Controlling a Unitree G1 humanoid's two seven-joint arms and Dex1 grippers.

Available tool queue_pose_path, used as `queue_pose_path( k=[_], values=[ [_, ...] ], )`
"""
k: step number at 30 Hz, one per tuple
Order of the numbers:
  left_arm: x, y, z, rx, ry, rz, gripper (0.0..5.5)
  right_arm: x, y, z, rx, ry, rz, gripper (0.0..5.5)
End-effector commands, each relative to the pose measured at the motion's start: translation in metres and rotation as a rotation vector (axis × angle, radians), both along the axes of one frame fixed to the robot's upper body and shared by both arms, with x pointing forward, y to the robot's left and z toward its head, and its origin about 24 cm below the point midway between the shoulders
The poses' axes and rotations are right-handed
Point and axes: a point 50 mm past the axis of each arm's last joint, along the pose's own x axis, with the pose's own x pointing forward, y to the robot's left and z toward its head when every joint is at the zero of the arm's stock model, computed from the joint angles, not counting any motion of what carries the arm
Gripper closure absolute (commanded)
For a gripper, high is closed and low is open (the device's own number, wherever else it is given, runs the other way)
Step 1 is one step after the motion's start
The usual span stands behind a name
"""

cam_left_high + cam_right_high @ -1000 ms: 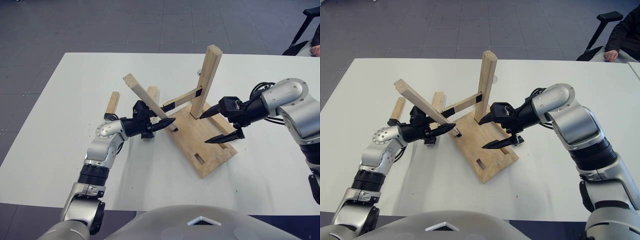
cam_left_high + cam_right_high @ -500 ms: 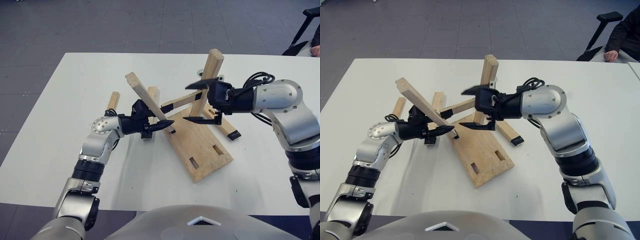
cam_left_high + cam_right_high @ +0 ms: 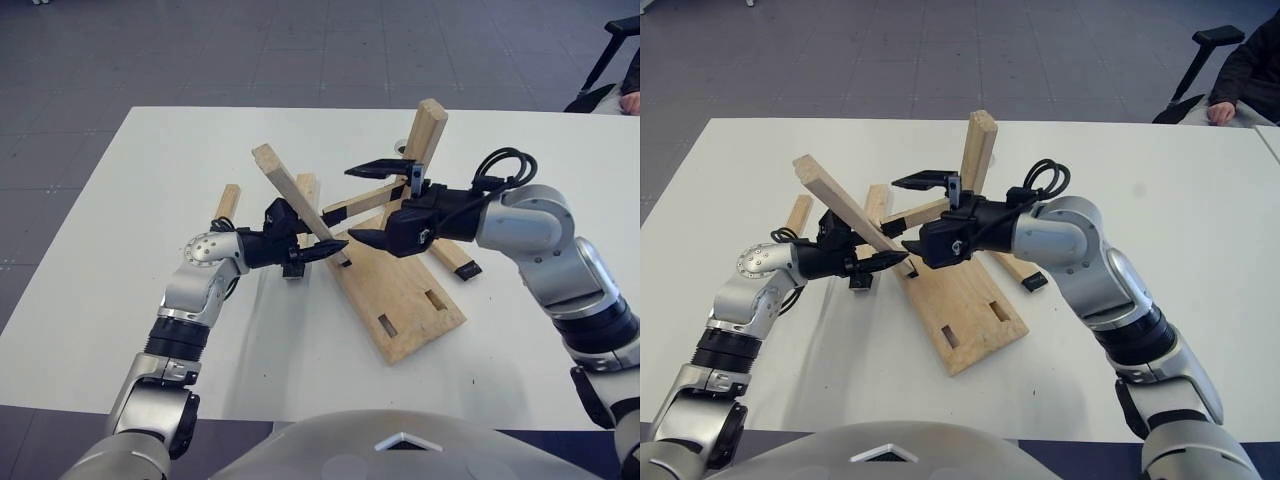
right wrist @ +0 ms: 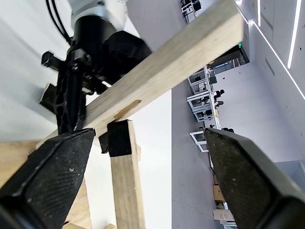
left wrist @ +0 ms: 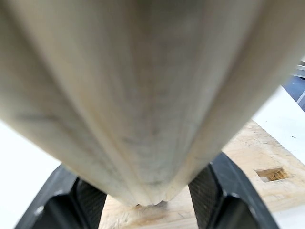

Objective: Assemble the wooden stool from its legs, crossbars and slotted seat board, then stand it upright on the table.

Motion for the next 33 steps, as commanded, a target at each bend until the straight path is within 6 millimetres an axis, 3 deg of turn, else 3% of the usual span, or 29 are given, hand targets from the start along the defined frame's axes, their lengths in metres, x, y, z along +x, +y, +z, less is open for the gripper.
queue_pose_path(
  k=[1, 10, 20, 30, 33],
  values=[
    [-0.01, 0.011, -0.03, 0.123, 0.151, 0.016, 3.38, 0.002, 0.002, -0.005, -0.042, -0.039, 0.011, 1.3],
    [-0.007, 0.007, -0.029, 0.118, 0.149, 0.002, 3.38, 0.013, 0.02, -0.021, -0.048, -0.166, 0.0, 1.3],
    [-0.005, 0.004, -0.028, 0.115, 0.143, -0.003, 3.38, 0.022, 0.016, -0.048, -0.125, -0.205, -0.003, 1.3],
    [-0.009, 0.002, -0.031, 0.109, 0.155, -0.009, 3.38, 0.027, 0.031, -0.043, -0.036, -0.287, -0.045, 1.3],
    [-0.009, 0.001, -0.031, 0.108, 0.156, -0.01, 3.38, 0.028, 0.033, -0.04, -0.009, -0.293, -0.06, 1.85]
  ],
)
